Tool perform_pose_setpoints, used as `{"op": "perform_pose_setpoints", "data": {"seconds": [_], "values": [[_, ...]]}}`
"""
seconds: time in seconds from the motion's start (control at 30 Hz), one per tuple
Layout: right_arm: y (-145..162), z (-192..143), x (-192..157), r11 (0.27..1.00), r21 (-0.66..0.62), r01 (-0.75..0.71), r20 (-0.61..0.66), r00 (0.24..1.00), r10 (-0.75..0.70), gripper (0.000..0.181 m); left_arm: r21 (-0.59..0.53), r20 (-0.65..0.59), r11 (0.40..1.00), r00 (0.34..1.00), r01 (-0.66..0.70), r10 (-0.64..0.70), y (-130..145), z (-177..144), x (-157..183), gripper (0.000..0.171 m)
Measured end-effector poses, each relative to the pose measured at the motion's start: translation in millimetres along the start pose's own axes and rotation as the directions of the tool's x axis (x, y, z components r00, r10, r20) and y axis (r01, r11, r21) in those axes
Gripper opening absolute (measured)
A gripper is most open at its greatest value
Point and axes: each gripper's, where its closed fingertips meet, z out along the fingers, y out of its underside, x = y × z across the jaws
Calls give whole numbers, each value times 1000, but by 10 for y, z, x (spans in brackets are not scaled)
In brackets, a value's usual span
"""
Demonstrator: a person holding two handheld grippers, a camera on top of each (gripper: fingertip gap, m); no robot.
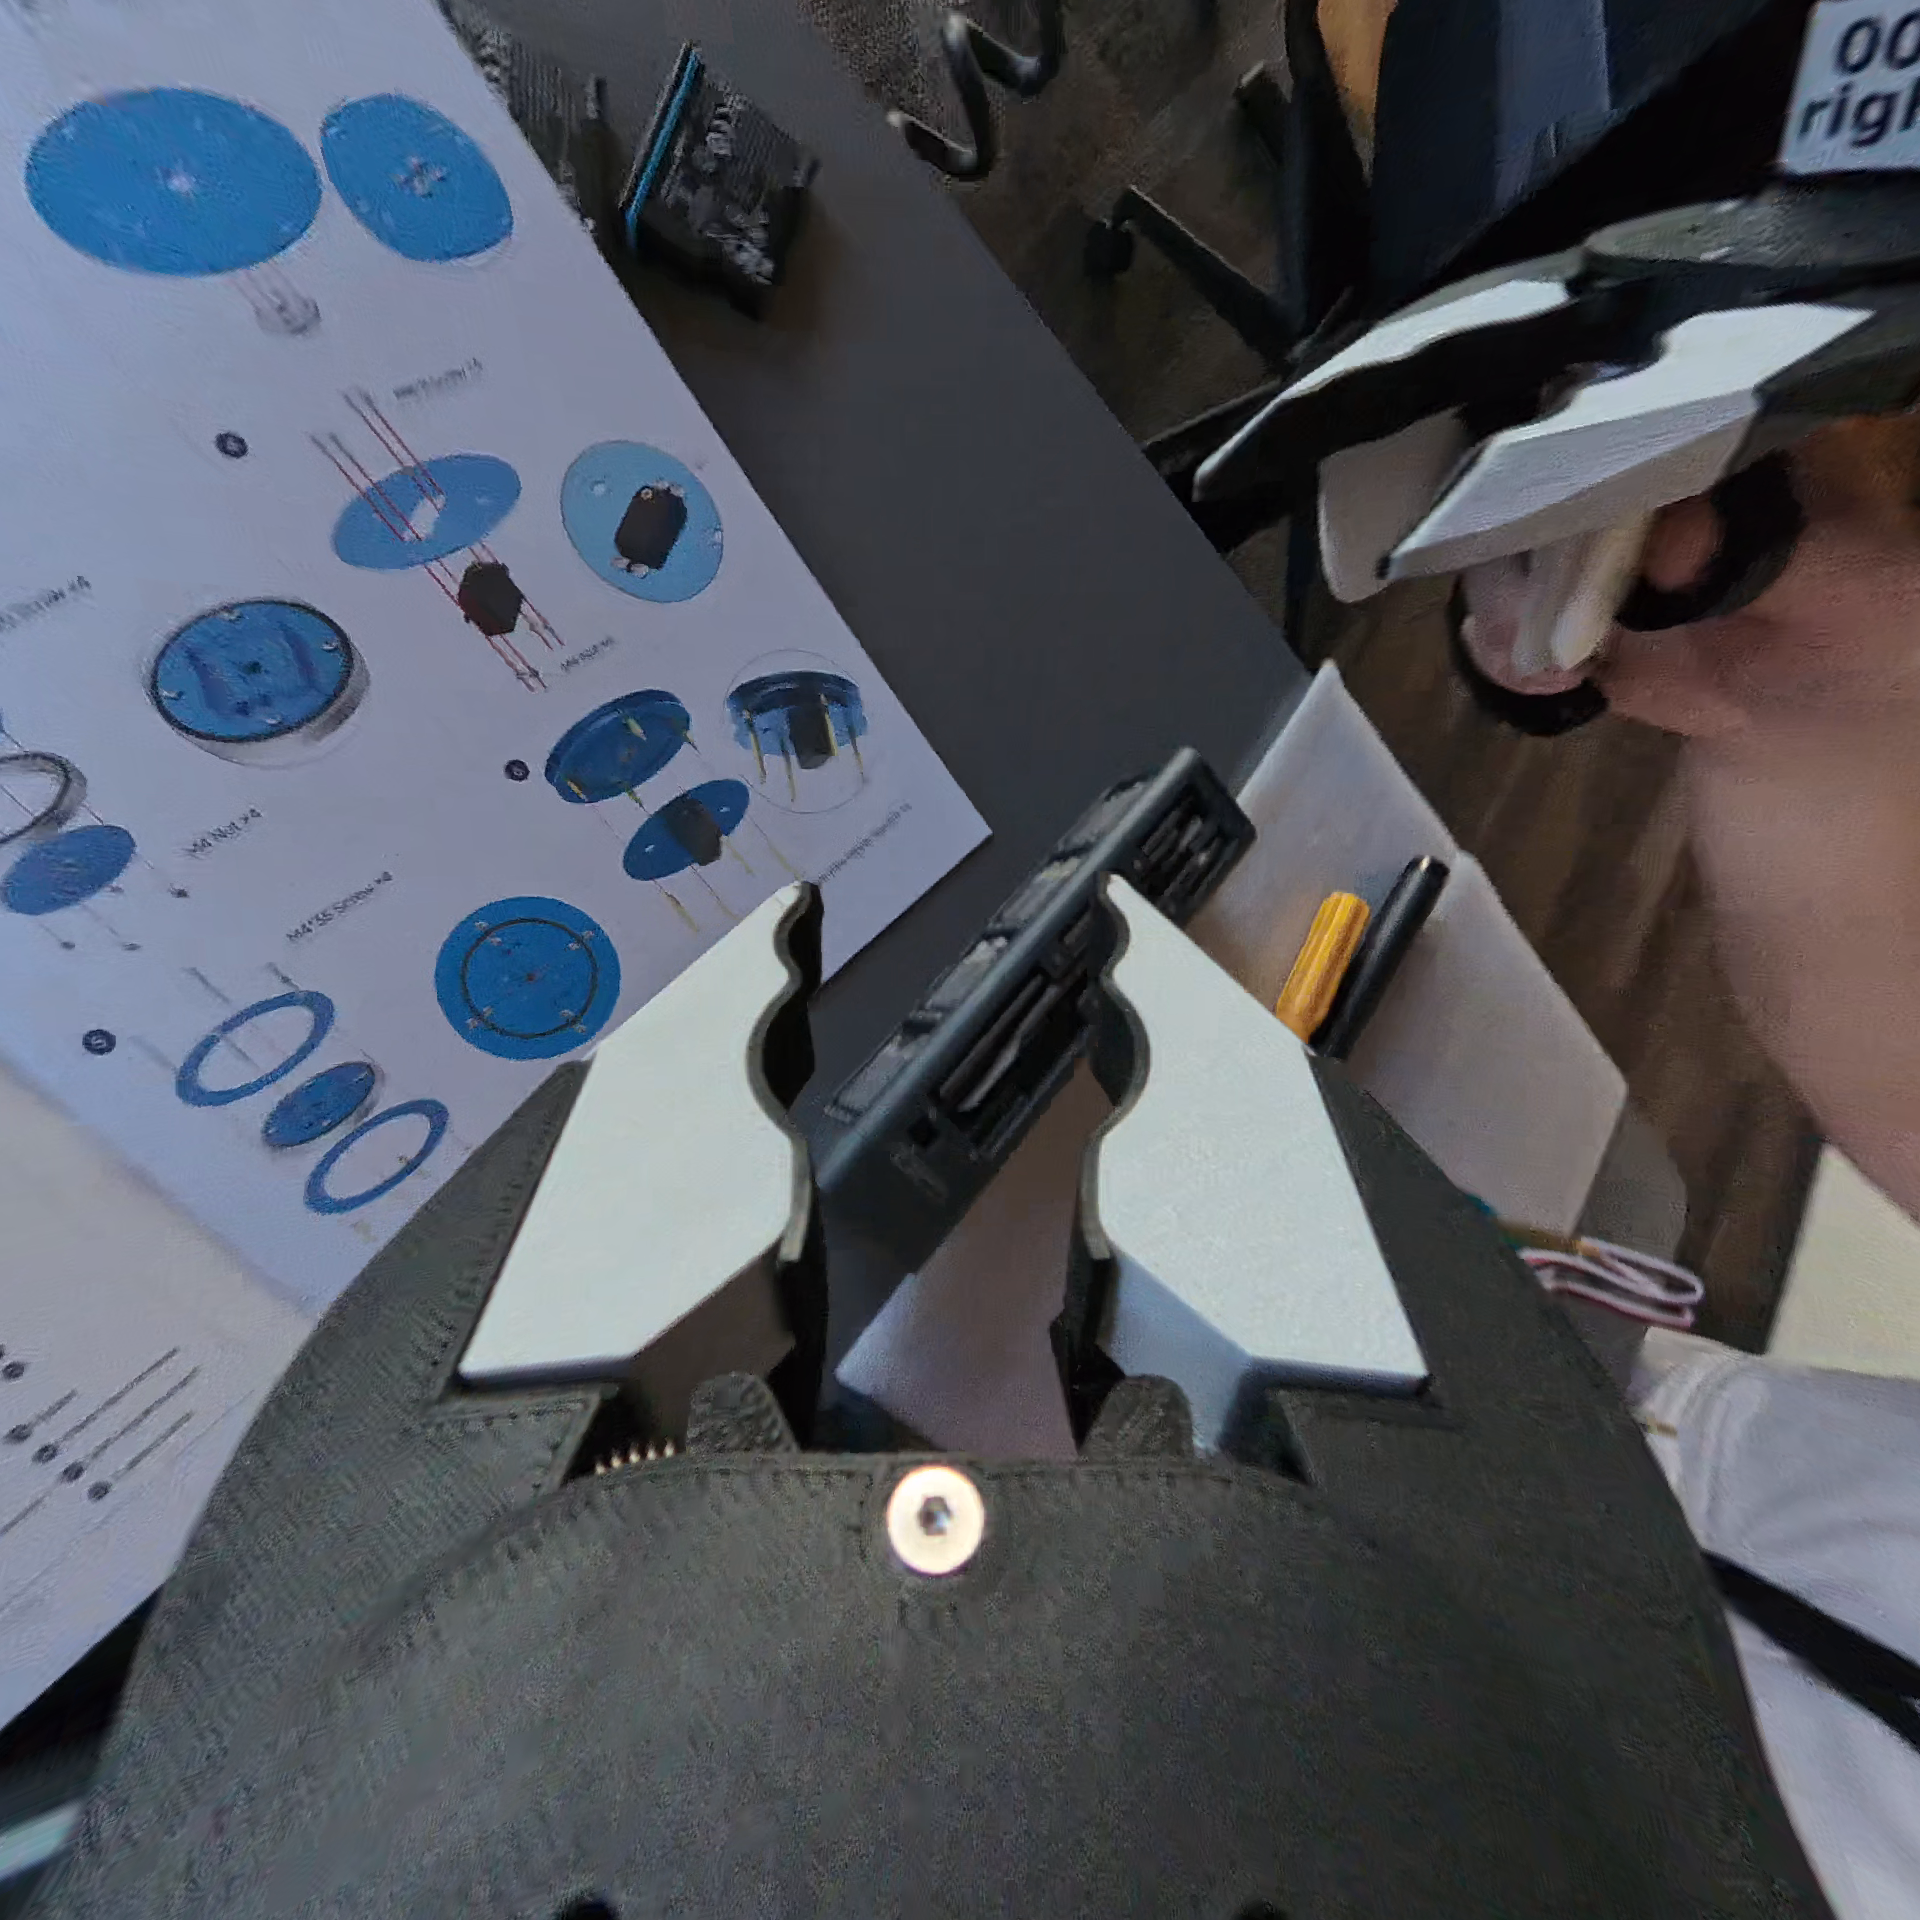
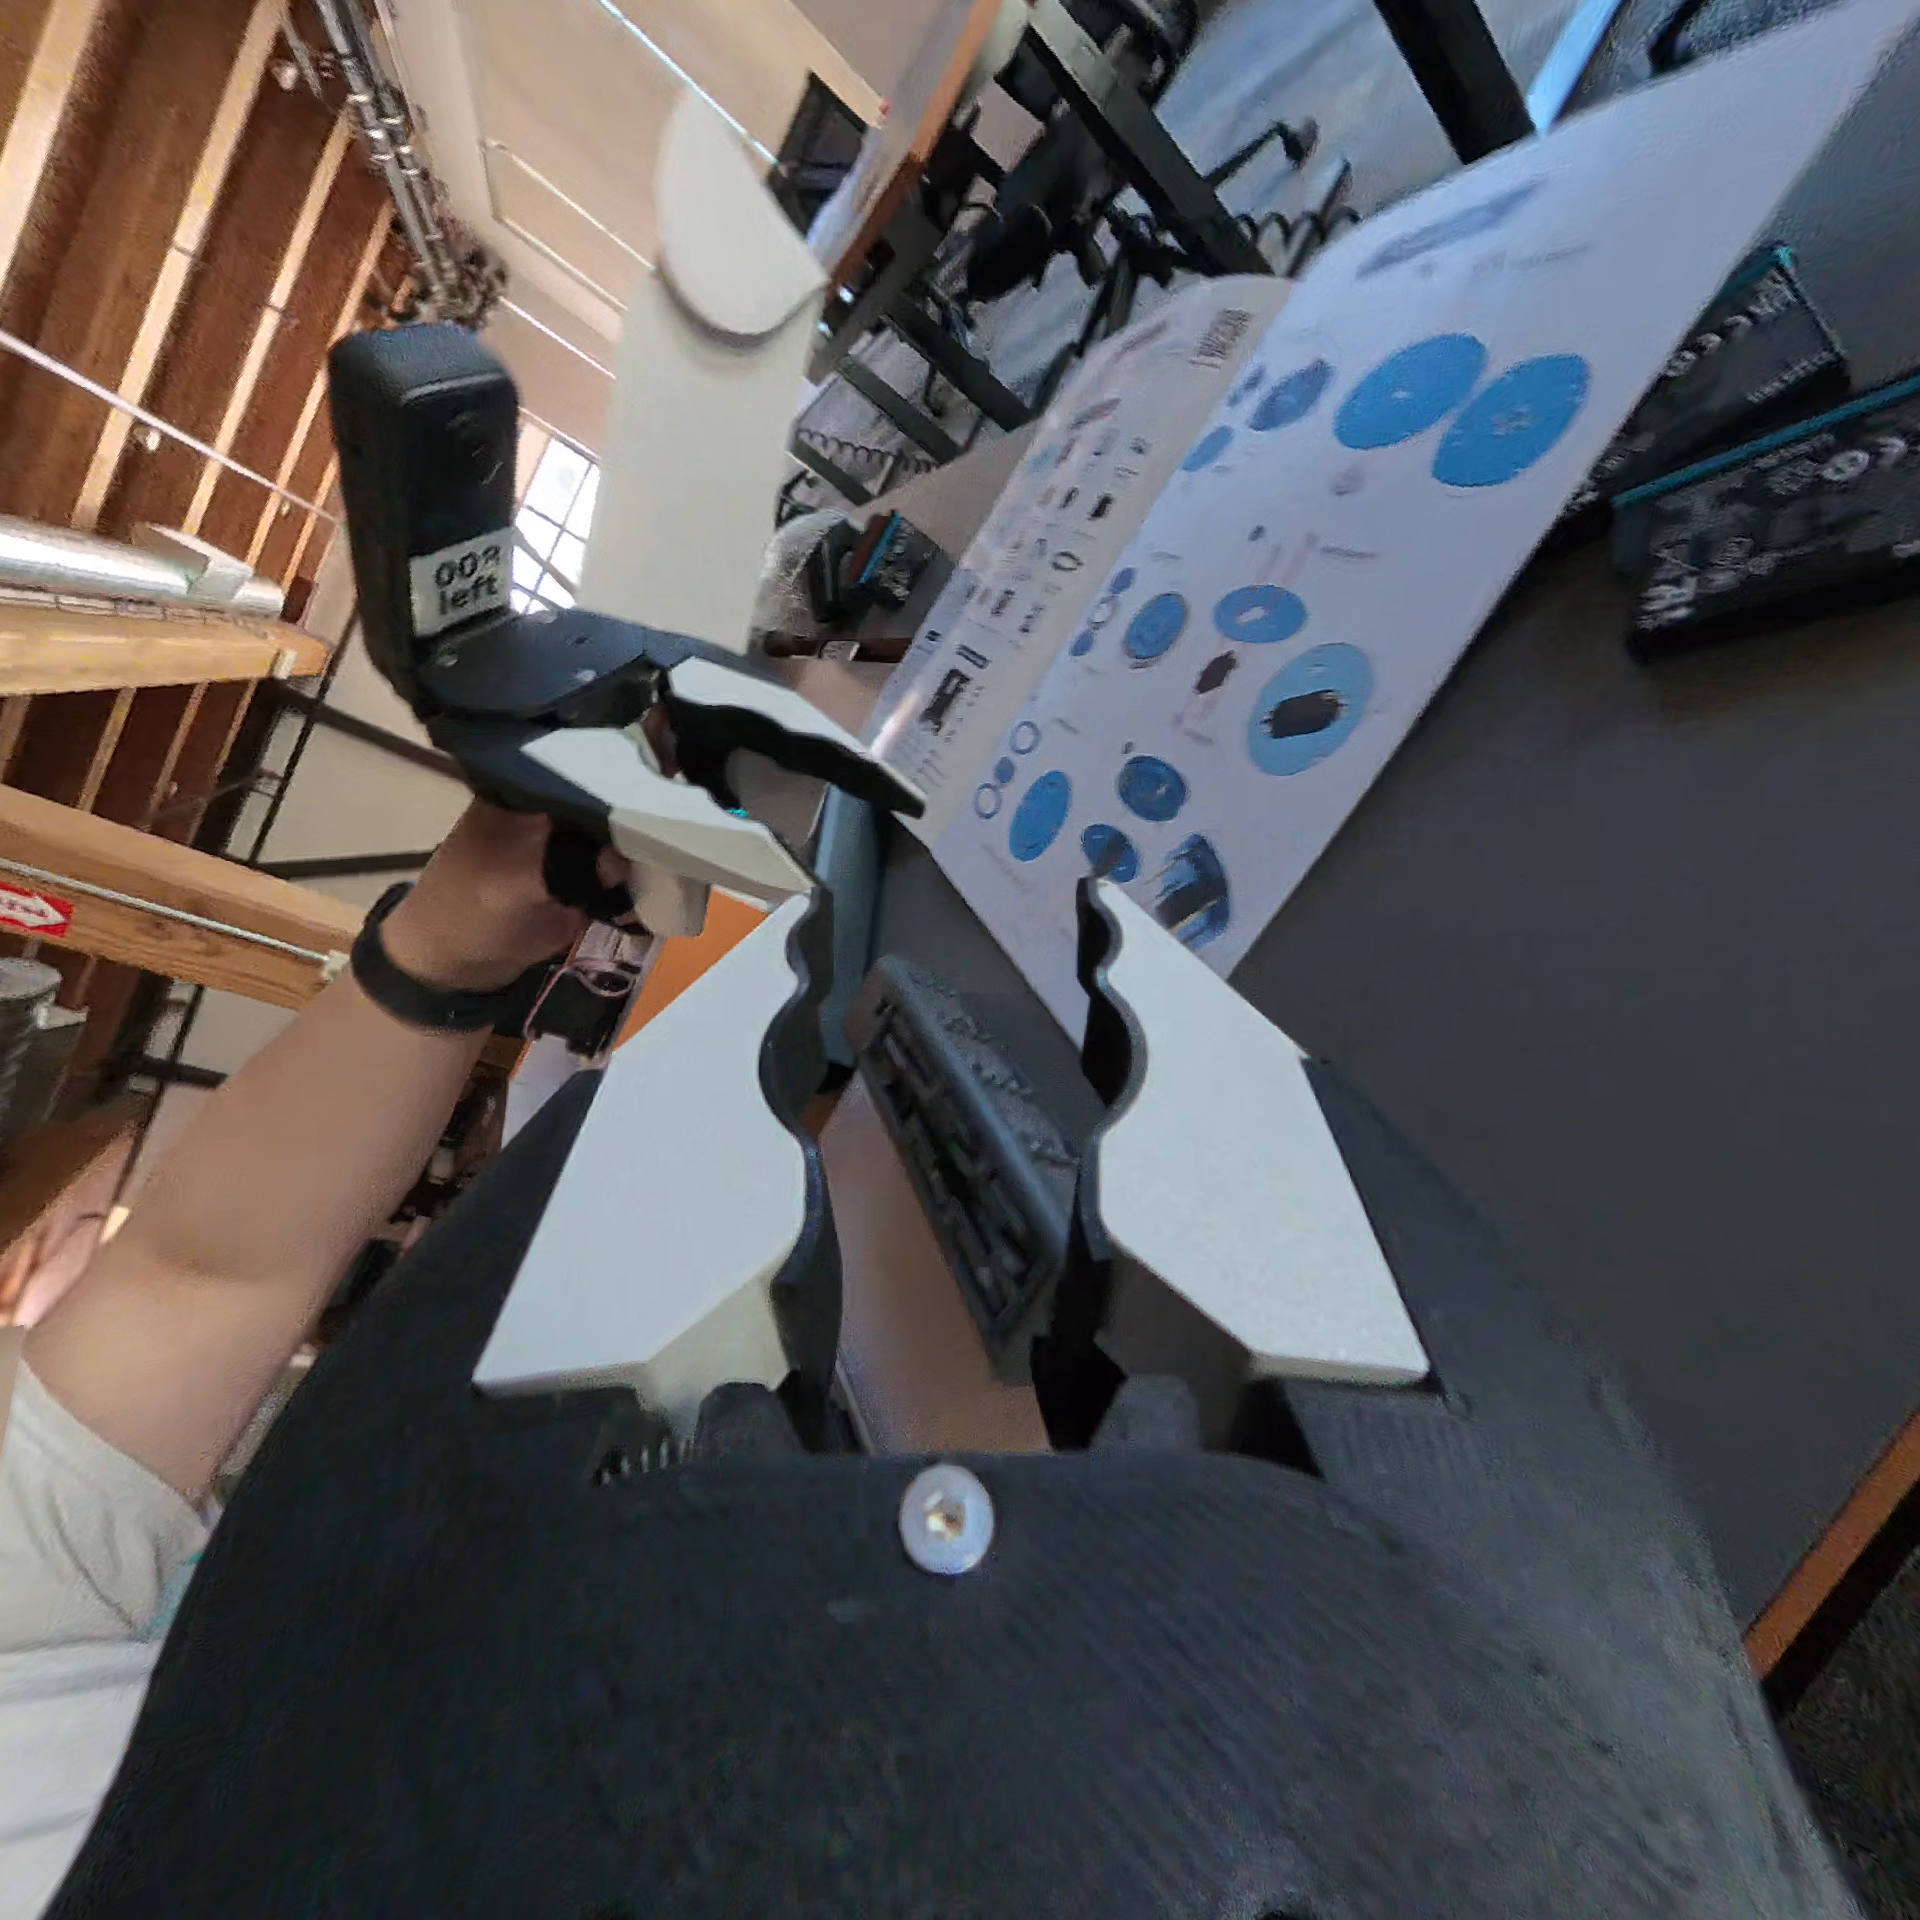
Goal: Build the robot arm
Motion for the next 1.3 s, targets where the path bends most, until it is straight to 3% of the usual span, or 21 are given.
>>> {"op": "perform_pose_setpoints", "data": {"seconds": [0.13,0.3,0.4,0.43,0.57,0.73,0.87,0.97,1.13,1.2,1.3], "values": [[-203,298,412,994,16,-112,-2,994,112,50,31,46,999,998,-40,39,-109,136,-283,63],[-313,530,738,988,24,-155,-17,988,156,61,-75,91,990,988,-121,128,-52,295,-565,89],[-225,623,865,987,-40,-159,-69,985,156,71,-95,104,982,980,-163,172,-74,352,-672,89],[-187,629,915,985,-67,-161,-100,983,154,67,-91,104,979,976,-181,190,-93,365,-687,89],[-222,668,871,984,-90,-152,-82,986,145,78,-99,91,974,972,-206,215,-86,433,-719,95],[-251,780,874,981,-121,-149,-92,986,139,78,-77,72,984,983,-162,168,-65,498,-752,94],[-319,846,845,968,-110,-226,-43,974,223,83,-57,72,987,986,-148,152,-85,501,-767,96],[-436,830,781,951,-47,-306,60,950,308,68,-51,71,988,986,-145,148,-74,516,-766,98],[-442,783,510,940,-71,-334,262,903,341,4,-43,38,988,988,-150,151,-54,537,-683,96],[-456,770,463,940,-61,-335,292,895,338,4,-19,11,991,991,-135,136,-84,524,-624,97],[-422,724,583,964,-33,-265,194,944,266,1,33,-56,996,995,-78,80,-154,484,-506,94]]}}
